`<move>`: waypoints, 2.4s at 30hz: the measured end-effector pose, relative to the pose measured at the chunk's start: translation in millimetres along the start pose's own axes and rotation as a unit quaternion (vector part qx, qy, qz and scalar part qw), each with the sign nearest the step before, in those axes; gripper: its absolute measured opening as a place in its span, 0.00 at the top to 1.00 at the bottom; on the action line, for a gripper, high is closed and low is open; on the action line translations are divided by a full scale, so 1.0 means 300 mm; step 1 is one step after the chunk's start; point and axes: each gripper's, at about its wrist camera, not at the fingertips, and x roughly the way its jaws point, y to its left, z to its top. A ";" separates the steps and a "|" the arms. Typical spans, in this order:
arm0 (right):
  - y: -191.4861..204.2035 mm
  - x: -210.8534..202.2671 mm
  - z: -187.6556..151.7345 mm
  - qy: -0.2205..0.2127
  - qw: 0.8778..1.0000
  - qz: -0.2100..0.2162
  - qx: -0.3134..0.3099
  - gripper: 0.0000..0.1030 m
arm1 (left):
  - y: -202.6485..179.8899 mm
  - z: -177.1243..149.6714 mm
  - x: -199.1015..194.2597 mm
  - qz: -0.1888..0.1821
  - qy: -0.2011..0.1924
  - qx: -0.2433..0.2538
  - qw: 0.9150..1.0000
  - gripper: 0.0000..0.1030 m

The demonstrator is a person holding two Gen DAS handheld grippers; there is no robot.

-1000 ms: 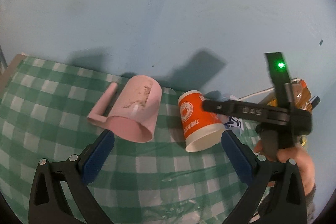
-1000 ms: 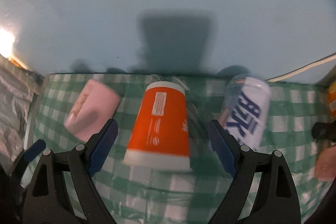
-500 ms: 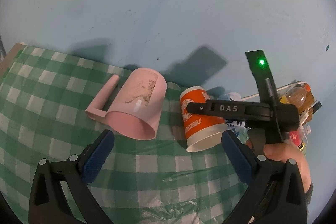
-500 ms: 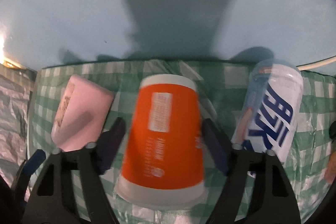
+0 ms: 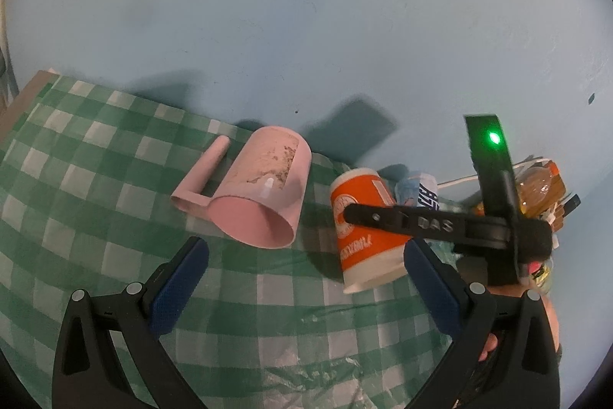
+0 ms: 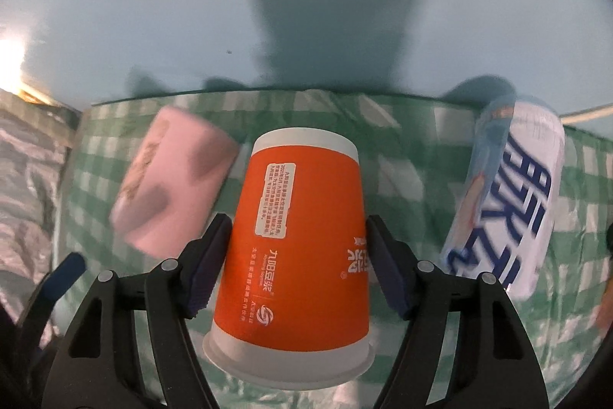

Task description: Flip cup upside down

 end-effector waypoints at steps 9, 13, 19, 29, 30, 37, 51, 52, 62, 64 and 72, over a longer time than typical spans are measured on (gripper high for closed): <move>-0.027 -0.093 -0.213 -0.005 0.997 0.072 0.021 0.30 | 0.005 -0.082 -0.023 -0.006 0.015 0.014 1.000 0.00; 0.005 -0.087 -0.290 -0.005 0.996 0.086 0.018 0.30 | 0.004 -0.138 -0.022 -0.021 0.032 0.015 0.999 0.00; 0.023 -0.081 -0.370 -0.001 0.996 0.094 0.012 0.30 | 0.011 -0.171 -0.006 -0.027 0.044 0.010 0.999 0.00; -0.017 -0.039 -0.381 0.015 0.996 0.080 0.035 0.29 | 0.010 -0.178 0.008 -0.033 0.054 -0.001 0.998 0.00; -0.020 -0.042 -0.383 0.014 0.996 0.079 0.035 0.29 | 0.008 -0.175 0.010 -0.034 0.052 -0.001 0.998 0.00; -0.032 -0.100 -0.389 -0.030 0.997 0.067 0.028 0.17 | -0.002 -0.166 0.033 -0.047 0.059 -0.014 0.997 0.00; -0.087 -0.326 -0.591 -0.164 0.983 -0.068 -0.050 0.17 | -0.158 -0.123 0.189 -0.010 0.152 0.069 0.986 0.00; -0.082 -0.337 -0.610 -0.173 0.981 -0.075 -0.053 0.17 | -0.169 -0.126 0.198 -0.008 0.159 0.078 0.984 0.00; -0.043 -0.361 -0.723 -0.243 0.963 -0.103 -0.053 0.17 | -0.198 -0.133 0.299 -0.005 0.249 0.084 0.965 0.00; -0.040 -0.357 -0.723 -0.241 0.963 -0.103 -0.056 0.17 | -0.200 -0.131 0.318 -0.016 0.269 0.074 0.960 0.00; -0.034 -0.343 -0.732 -0.241 0.964 -0.098 -0.058 0.17 | -0.208 -0.121 0.390 -0.012 0.311 0.054 0.949 0.00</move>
